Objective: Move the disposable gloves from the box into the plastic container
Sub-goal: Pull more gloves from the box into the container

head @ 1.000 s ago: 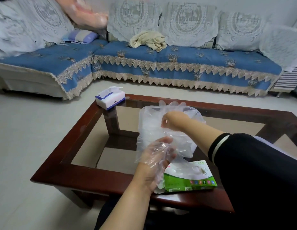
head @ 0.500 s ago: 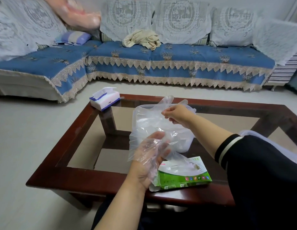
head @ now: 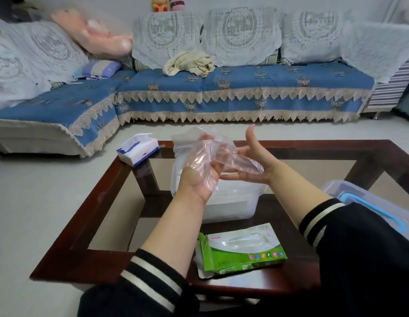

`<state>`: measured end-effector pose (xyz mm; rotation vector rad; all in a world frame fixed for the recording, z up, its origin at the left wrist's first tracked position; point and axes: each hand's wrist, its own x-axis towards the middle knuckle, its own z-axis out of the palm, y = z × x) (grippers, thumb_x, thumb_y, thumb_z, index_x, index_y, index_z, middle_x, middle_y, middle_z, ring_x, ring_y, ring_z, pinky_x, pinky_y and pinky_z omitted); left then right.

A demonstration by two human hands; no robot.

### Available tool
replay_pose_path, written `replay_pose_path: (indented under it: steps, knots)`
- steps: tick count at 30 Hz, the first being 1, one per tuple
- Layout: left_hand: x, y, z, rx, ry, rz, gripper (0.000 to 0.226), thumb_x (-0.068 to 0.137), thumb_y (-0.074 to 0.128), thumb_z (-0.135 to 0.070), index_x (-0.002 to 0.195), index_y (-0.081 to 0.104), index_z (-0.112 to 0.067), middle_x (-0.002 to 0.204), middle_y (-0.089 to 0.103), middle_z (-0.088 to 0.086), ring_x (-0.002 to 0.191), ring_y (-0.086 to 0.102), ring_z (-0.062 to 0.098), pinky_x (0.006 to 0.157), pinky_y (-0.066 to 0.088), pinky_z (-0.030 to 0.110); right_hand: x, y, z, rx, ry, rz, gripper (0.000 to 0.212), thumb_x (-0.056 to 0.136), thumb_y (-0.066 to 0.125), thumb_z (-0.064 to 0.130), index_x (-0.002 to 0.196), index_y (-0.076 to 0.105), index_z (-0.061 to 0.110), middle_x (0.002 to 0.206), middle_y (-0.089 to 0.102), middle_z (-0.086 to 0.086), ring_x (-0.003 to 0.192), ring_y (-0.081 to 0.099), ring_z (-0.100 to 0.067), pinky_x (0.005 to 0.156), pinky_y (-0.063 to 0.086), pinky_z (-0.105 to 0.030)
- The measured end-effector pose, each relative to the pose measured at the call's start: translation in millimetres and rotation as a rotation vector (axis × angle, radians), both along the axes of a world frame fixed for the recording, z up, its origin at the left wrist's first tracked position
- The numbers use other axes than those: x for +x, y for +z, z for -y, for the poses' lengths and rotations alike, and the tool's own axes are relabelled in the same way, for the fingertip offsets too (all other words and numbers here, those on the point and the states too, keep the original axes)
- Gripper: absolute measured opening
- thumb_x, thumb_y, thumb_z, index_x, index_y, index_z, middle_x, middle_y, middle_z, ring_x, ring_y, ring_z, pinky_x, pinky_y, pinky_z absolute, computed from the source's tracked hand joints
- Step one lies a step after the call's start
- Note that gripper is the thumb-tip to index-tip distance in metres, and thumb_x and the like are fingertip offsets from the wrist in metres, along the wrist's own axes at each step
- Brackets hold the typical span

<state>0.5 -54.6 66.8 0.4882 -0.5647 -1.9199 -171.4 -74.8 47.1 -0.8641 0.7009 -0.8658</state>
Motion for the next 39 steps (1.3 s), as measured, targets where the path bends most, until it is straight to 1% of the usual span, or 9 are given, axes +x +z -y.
replay_pose_path:
  steps: [5,8,12,16,19,22,25,32,39]
  knots:
    - [-8,-5,16,-0.004,0.062,0.151,0.018,0.094,0.055,-0.006,0.109,0.064,-0.012,0.098,0.071,0.012,0.091,0.067,0.027,0.082,0.056,0.03,-7,17,1,-0.083,-0.133,-0.286,0.043,0.09,0.057,0.034,0.128,0.056,0.013,0.114,0.068,-0.005,0.093,0.067,-0.018,0.081,0.055,-0.033]
    - [-6,-14,23,-0.088,0.049,0.347,0.029,0.091,0.058,-0.002,0.118,0.062,-0.012,0.11,0.069,0.014,0.099,0.067,0.025,0.086,0.056,0.032,-5,18,3,-0.054,-0.216,-0.368,0.042,0.089,0.061,0.003,0.129,0.053,0.012,0.09,0.071,-0.002,0.061,0.06,-0.008,0.062,0.054,-0.023]
    - [23,-24,36,-0.039,0.151,0.528,0.03,0.092,0.058,0.001,0.12,0.062,-0.009,0.109,0.069,0.012,0.093,0.069,0.023,0.07,0.056,0.03,-2,15,4,-0.056,-0.265,-0.468,0.043,0.087,0.063,-0.001,0.127,0.055,0.01,0.102,0.061,-0.012,0.081,0.052,-0.02,0.059,0.053,-0.021]
    - [53,-17,41,0.047,0.685,0.661,0.032,0.098,0.041,-0.001,0.124,0.053,-0.015,0.115,0.062,0.002,0.096,0.064,0.013,0.078,0.053,0.026,1,12,2,-0.092,-0.284,-0.607,0.047,0.087,0.065,0.001,0.131,0.051,0.01,0.098,0.063,-0.008,0.081,0.057,-0.019,0.065,0.051,-0.024]
    - [54,-3,23,-0.451,0.935,1.069,0.016,0.101,0.041,-0.017,0.11,0.053,-0.022,0.106,0.057,-0.006,0.09,0.056,0.001,0.078,0.046,0.014,6,5,3,-0.092,-0.306,-0.665,0.045,0.087,0.065,0.001,0.129,0.052,0.01,0.098,0.061,-0.008,0.079,0.061,-0.015,0.064,0.05,-0.022]
    - [33,-11,24,-0.953,0.361,1.726,0.024,0.096,0.055,-0.026,0.119,0.057,-0.025,0.122,0.055,-0.001,0.109,0.054,0.015,0.089,0.044,0.028,11,-1,5,-0.088,-0.334,-0.715,0.046,0.087,0.066,0.004,0.13,0.052,0.01,0.1,0.06,-0.008,0.081,0.062,-0.015,0.063,0.05,-0.021]
    - [18,-31,36,-0.959,-0.089,2.068,0.053,0.094,0.057,-0.037,0.142,0.04,-0.022,0.148,0.036,0.002,0.135,0.036,0.026,0.105,0.035,0.041,16,-9,7,-0.108,-0.366,-0.873,0.044,0.087,0.068,0.009,0.129,0.053,0.012,0.096,0.06,-0.005,0.076,0.063,-0.016,0.061,0.054,-0.022]
    - [13,-48,55,-1.023,-0.299,2.184,0.065,0.092,0.061,-0.034,0.148,0.03,-0.025,0.153,0.034,0.002,0.139,0.03,0.027,0.106,0.037,0.042,20,-23,2,-0.523,-0.216,-1.857,0.062,0.084,0.067,0.045,0.132,0.043,0.015,0.117,0.063,-0.007,0.11,0.056,-0.029,0.093,0.045,-0.042]
    - [10,-59,75,-0.775,-0.699,2.208,0.065,0.097,0.05,-0.024,0.153,0.016,-0.03,0.155,0.03,0.002,0.137,0.035,0.029,0.108,0.034,0.041,43,-32,17,-0.079,0.215,-1.712,0.06,0.099,0.046,0.024,0.149,0.018,0.007,0.15,0.031,-0.014,0.133,0.035,-0.034,0.108,0.031,-0.042]
